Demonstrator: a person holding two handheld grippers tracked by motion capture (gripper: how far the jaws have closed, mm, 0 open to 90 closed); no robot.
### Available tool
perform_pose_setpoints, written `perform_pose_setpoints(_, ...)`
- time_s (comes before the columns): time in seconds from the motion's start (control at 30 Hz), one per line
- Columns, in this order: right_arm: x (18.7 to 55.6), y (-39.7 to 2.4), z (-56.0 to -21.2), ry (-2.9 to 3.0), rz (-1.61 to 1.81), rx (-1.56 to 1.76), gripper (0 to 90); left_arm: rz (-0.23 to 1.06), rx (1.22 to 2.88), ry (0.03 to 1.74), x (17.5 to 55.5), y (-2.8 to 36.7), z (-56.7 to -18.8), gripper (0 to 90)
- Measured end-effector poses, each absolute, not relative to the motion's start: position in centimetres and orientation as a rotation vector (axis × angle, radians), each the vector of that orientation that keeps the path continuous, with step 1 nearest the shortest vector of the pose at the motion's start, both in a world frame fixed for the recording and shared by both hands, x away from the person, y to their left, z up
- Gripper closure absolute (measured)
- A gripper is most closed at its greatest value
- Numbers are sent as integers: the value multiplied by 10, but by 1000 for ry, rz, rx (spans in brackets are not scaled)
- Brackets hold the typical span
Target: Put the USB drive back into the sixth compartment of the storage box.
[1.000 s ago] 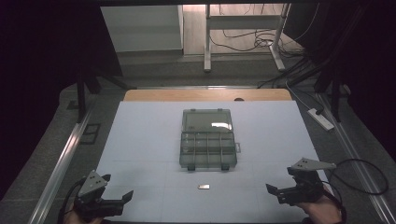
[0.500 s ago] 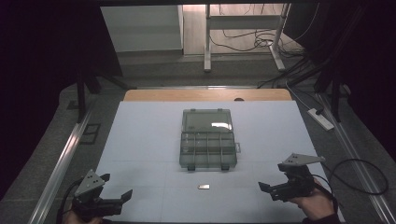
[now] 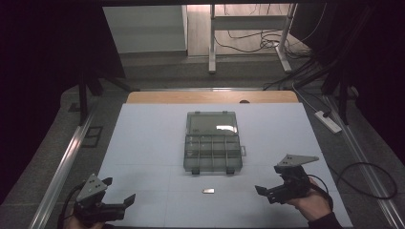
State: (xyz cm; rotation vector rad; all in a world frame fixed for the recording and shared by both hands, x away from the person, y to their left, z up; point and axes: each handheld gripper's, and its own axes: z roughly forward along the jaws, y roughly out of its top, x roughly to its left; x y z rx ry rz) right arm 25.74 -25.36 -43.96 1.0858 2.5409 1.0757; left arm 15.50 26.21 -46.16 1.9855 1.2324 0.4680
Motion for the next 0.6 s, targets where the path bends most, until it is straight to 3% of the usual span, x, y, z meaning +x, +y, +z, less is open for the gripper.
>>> perform_pose_setpoints(0.6, 265, -221, -446, 2641, 1058, 1016, 0, 473, 1993, 1226, 155, 262, -462, 43)
